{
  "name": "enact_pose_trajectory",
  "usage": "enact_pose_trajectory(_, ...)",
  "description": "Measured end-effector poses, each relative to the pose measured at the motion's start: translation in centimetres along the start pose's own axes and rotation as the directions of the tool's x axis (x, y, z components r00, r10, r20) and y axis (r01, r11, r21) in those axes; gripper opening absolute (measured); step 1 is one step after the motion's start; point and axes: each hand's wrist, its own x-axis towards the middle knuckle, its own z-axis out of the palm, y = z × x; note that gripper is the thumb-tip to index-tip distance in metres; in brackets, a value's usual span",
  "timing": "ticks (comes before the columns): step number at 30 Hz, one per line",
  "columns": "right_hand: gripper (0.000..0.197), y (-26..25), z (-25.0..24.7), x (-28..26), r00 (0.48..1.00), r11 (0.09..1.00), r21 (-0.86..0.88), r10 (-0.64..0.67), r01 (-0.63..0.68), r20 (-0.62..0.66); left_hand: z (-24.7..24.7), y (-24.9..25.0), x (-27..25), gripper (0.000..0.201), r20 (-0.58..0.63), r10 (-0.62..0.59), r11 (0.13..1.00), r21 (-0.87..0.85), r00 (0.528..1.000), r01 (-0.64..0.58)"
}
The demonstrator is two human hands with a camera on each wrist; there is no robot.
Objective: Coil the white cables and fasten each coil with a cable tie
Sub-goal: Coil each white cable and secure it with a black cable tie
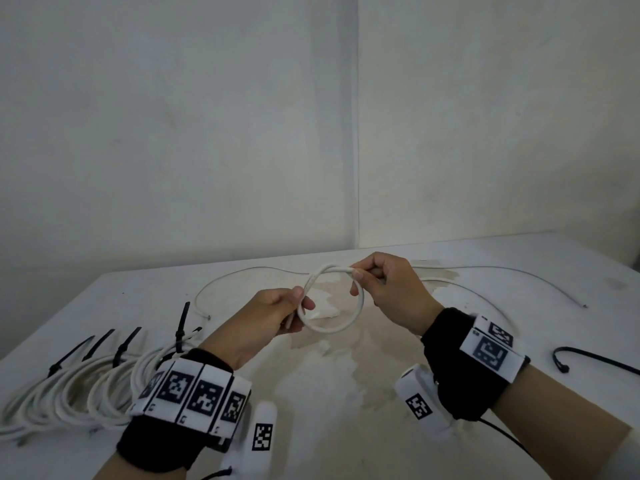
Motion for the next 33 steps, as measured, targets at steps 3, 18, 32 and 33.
enact_pose_trajectory(3, 0.010, 0.3, 0.1, 0.1, 1.000, 1.000, -0.020, 0.000, 0.000, -0.006, 0.3, 0.3, -0.2, 0.038, 0.016, -0.042, 0.990, -0.135, 0.999, 0.043)
enact_pose_trajectory(18, 0.015, 0.6, 0.0, 0.2, 0.999, 0.999, 0.000, -0.038, 0.038, -0.021, 1.3, 1.0, -0.4, 0.032, 0.042, -0.071, 0.943, -0.323, 0.997, 0.081)
enact_pose_trajectory(32, 0.011, 0.1, -0.3, 0.6, 0.999, 0.999, -0.008, -0.048, 0.048, 0.003, 1.9, 1.0, -0.3, 0.036, 0.035, -0.054, 0.895, -0.441, 0.998, 0.064)
enact_pose_trajectory(33, 0.012, 0.2, -0.3, 0.6, 0.999, 0.999, -0.013, -0.046, 0.046, 0.000, 2.0, 0.9, -0.3, 0.035, 0.026, -0.050, 0.893, -0.446, 0.998, 0.056)
